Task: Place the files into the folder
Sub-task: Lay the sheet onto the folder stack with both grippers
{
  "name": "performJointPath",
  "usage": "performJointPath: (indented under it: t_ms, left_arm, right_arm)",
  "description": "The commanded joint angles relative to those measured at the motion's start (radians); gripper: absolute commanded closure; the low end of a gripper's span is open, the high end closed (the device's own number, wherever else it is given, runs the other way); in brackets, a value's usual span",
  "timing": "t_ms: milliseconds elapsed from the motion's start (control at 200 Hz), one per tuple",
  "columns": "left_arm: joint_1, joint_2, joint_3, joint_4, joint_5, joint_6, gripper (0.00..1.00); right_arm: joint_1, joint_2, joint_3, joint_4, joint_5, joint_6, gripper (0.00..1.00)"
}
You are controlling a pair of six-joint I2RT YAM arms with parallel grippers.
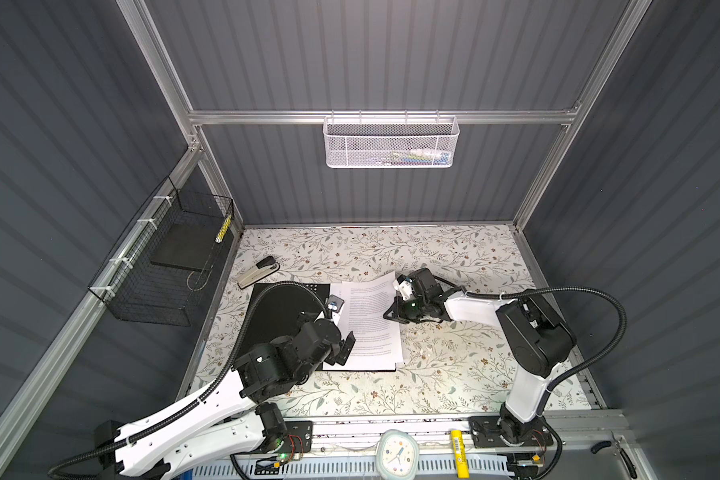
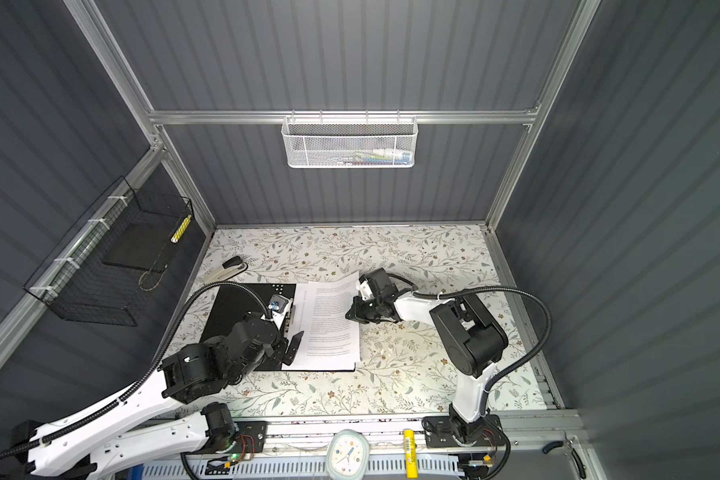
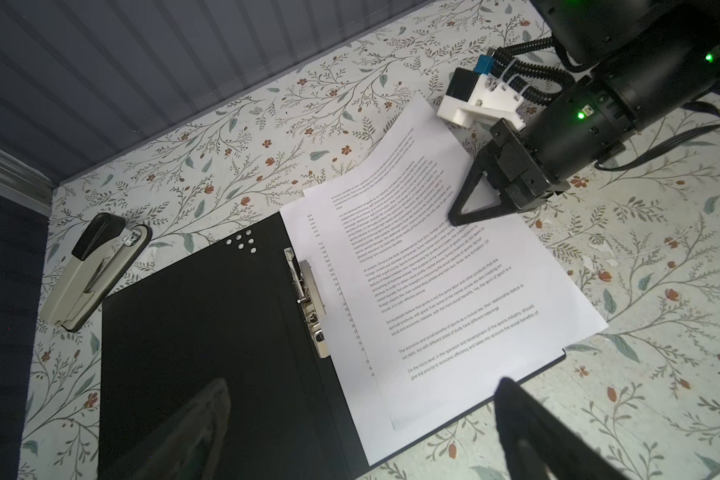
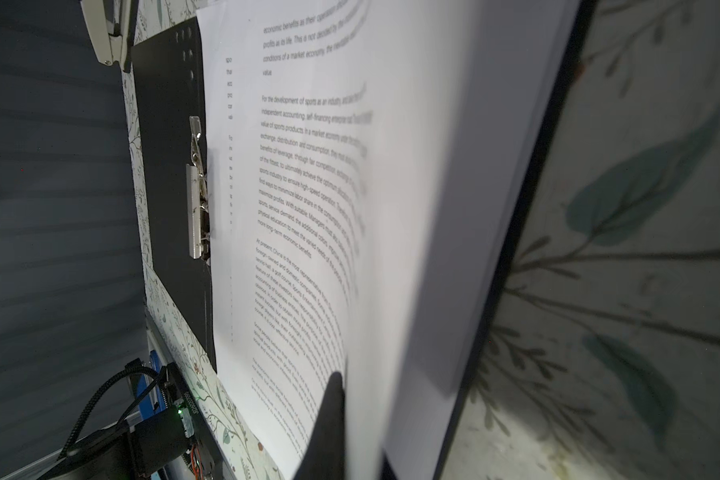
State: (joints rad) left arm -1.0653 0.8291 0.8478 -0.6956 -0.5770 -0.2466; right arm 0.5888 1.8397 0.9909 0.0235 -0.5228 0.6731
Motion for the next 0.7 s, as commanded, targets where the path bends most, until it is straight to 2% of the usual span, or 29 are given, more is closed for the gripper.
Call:
performJointPath:
  t_ms: [0,180,695]
  left_arm:
    - [0.007,0.012,-0.007,-0.002,0.031,0.013,0.0]
    - [0.007,0.057,0.005,-0.004,0.074,0.02,0.0]
    - [0.007,0.069,0.005,0.001,0.081,0.024,0.0]
  right_arm:
    - [0.011,0.01,0.008,0.034,0.009,0.016,1.0]
    - [0.028,0.019,0.025,0.028,0.006,0.013,1.0]
    - [0.058,0.06,0.06,0.045,-0.011,0.039,1.0]
